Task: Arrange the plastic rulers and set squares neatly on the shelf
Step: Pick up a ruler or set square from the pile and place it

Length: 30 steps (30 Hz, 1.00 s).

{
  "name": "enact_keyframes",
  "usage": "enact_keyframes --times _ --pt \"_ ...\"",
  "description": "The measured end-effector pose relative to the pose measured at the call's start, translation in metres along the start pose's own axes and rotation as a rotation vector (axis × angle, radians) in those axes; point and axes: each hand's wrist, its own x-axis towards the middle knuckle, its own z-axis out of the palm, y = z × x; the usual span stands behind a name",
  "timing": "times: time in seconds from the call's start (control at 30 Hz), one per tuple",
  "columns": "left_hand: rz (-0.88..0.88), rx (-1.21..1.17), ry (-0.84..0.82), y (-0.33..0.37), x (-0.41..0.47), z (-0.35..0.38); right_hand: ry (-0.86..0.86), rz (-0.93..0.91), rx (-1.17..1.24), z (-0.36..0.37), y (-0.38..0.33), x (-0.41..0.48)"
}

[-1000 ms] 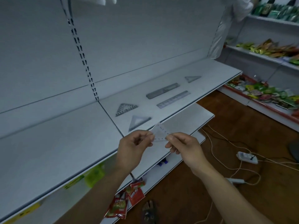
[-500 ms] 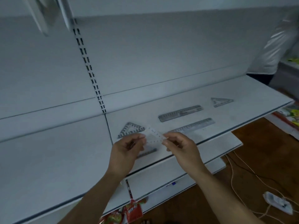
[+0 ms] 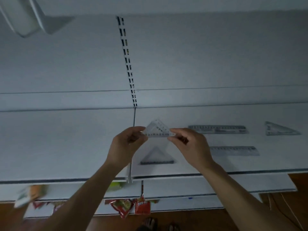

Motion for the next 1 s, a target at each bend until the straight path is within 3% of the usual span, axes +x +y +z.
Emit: enact_keyframes --times 0.17,0.33,0.57,0.8,1.0 --pt "0.03 0.161 0.07 -0.01 0.02 -0.005 -0.077 -0.02 -0.126 0.012 0.007 0.022" --pt "0.205 0.339 0.096 -0.023 0.04 -0.005 -0.115 -0.026 -0.221 0.018 0.018 0.037" --pt "0.19 0.496 0.074 -0.04 0.042 -0.004 -0.186 -0.087 -0.367 0.02 0.025 0.039" --pt "0.196 0.55 0.058 -0.045 0.045 -0.005 -0.295 -0.043 -0.392 0.023 0.026 0.04" --pt "0.196 0.59 0.046 -0.047 0.044 -0.005 -0.289 -0.02 -0.358 0.023 0.027 0.039"
